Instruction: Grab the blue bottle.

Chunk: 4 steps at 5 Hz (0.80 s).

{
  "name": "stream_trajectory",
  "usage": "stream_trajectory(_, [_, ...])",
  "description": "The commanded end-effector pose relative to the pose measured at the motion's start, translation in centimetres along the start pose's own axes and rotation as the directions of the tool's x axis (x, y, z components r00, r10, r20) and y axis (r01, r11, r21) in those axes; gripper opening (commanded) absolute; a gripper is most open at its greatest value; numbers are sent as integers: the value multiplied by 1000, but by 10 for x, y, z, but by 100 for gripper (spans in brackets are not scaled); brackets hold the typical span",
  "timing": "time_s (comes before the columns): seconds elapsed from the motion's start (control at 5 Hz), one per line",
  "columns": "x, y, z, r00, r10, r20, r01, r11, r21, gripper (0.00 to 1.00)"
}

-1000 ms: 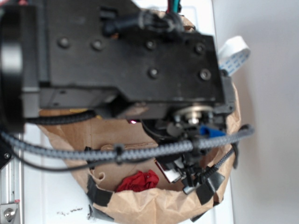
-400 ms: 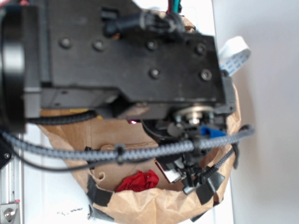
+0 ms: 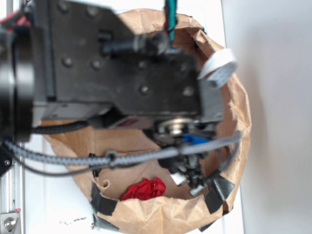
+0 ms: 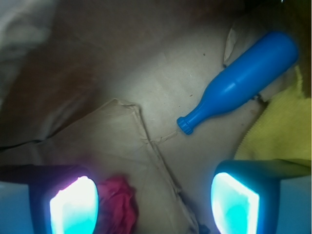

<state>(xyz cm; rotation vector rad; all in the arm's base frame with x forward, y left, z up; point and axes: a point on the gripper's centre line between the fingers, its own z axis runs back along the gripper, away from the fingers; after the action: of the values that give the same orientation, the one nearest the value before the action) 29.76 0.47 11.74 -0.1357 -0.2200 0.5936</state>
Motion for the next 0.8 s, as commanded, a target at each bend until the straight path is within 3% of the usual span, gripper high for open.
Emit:
stream_trajectory(0.0, [33, 4, -10, 993, 20, 114, -24, 999, 33, 100])
stream_trajectory(0.6, [48, 16, -29, 984, 36, 177, -47, 997, 60, 100])
